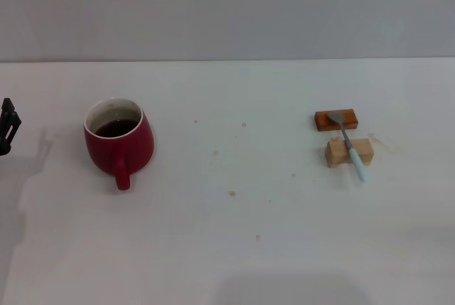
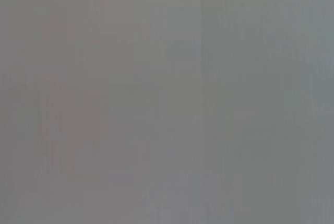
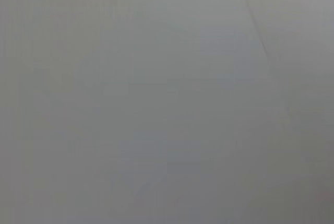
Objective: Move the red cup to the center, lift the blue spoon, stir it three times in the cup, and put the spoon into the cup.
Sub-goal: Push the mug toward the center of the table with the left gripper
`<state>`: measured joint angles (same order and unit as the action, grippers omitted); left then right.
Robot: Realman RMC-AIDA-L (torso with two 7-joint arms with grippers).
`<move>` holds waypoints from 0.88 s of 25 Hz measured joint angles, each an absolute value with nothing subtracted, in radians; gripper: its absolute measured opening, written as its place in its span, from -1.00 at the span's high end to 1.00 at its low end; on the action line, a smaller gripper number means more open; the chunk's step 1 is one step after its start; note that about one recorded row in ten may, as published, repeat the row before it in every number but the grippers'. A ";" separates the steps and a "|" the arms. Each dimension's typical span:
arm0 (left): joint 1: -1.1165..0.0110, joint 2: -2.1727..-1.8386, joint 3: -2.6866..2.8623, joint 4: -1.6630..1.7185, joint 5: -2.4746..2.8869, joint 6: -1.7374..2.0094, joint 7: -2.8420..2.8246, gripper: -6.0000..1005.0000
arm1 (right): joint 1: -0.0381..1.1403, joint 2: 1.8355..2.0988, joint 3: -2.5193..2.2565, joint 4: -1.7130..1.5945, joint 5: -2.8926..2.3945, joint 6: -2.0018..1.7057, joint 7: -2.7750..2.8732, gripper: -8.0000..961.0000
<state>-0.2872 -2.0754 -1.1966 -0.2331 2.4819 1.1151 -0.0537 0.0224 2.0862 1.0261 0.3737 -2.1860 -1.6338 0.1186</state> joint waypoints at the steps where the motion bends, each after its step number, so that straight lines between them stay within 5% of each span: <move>1: -0.288 -2.075 -1.197 -0.233 2.482 1.115 -0.054 -0.68 | 0.022 2.086 1.026 0.373 -2.186 -1.634 0.124 -0.30; 18: -0.272 -2.074 -1.178 -0.233 2.482 1.143 -0.033 -0.59 | 0.015 2.085 1.024 0.370 -2.187 -1.648 0.134 -0.30; 22: -0.276 -2.074 -1.172 -0.232 2.484 1.139 -0.029 -0.40 | 0.010 2.085 1.013 0.370 -2.187 -1.654 0.134 -0.30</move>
<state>-0.2755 -2.0739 -1.1719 -0.2316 2.4844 1.1385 -0.0293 0.0101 2.0851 1.0126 0.3696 -2.1869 -1.6541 0.1343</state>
